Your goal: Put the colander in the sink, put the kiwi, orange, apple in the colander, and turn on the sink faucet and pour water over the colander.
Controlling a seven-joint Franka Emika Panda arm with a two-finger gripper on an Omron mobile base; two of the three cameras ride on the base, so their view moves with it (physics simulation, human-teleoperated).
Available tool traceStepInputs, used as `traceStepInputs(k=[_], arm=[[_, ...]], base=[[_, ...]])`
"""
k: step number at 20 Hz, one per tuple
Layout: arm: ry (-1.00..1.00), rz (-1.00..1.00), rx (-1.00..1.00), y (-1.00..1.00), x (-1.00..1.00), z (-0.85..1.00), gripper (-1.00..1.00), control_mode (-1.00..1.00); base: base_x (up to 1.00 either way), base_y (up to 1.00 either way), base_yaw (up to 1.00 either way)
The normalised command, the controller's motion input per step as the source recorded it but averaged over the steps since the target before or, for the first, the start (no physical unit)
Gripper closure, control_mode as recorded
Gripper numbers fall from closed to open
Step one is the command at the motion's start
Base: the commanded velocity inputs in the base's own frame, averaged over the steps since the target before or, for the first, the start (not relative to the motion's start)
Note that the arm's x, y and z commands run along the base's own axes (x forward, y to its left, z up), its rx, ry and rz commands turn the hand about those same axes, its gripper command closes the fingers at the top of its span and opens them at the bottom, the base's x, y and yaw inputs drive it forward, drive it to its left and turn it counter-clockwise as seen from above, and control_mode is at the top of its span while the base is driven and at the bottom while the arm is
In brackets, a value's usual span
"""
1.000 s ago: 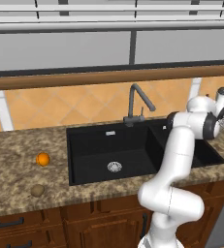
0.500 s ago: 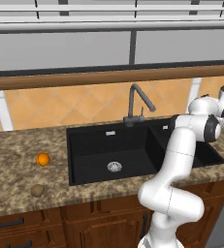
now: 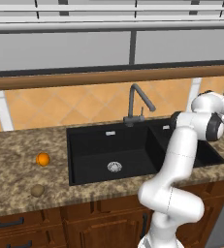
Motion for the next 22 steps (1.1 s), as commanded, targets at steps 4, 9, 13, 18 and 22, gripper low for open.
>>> traceStepInputs(k=[4,9,13,18,22], arm=[[0.0,0.18,0.19,0.45,-0.7,0.19,1.0,-1.0],[0.0,0.2,0.08,0.5,-0.59,0.48,1.0,-1.0],[-0.04,0.25,0.0,0.61,-0.52,0.7,1.0,-1.0],[-0.02,0.22,-0.01,0.62,-0.75,0.5,1.0,-1.0],[0.0,0.08,0.0,0.64,-0.76,0.33,1.0,-1.0]], base=[[0.0,0.0,0.0],[0.0,0.0,0.0],[0.0,0.0,0.0],[0.0,0.0,0.0],[0.0,0.0,0.0]])
